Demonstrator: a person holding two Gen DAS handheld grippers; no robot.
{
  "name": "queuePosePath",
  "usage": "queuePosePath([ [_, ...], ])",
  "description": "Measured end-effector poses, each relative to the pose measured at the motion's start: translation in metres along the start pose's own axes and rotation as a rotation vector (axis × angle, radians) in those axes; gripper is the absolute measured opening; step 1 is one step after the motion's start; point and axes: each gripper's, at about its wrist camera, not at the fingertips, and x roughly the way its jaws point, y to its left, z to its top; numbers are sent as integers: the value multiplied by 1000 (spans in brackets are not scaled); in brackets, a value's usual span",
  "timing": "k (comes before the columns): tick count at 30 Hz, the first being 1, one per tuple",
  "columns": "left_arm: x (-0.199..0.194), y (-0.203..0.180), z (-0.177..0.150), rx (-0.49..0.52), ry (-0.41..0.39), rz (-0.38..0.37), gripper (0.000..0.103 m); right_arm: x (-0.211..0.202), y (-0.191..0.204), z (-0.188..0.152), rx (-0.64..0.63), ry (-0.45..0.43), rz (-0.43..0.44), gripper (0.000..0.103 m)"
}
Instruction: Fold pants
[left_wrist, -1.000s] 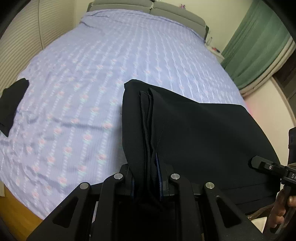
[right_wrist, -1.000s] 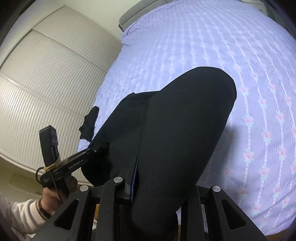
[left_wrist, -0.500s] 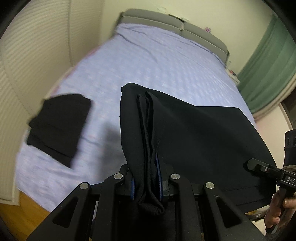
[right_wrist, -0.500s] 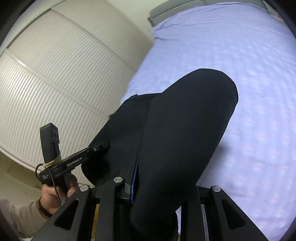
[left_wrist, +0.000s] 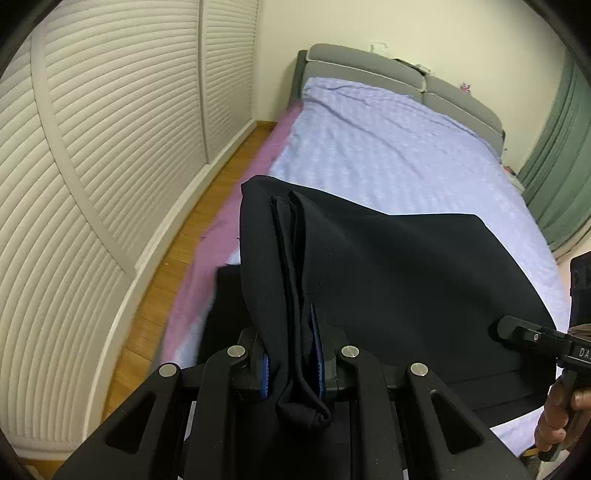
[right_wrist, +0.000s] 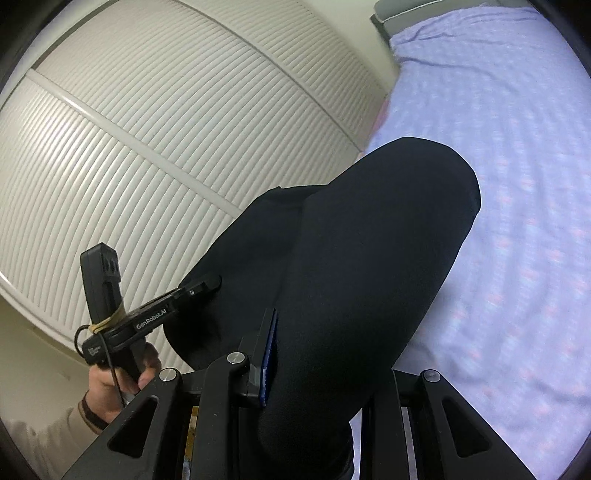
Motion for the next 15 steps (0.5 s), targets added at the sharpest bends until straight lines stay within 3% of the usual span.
queuePosePath([
  [5,58,46,-2,7,30,9,18,78,-19,0,45,8,12,25],
  [10,142,78,-46,16,120,-15,19,148,-63,-38,120,60,-20,25],
  [15,165,89,-76,25,125,2,30,179,-100,-76,157,149,-95,27],
])
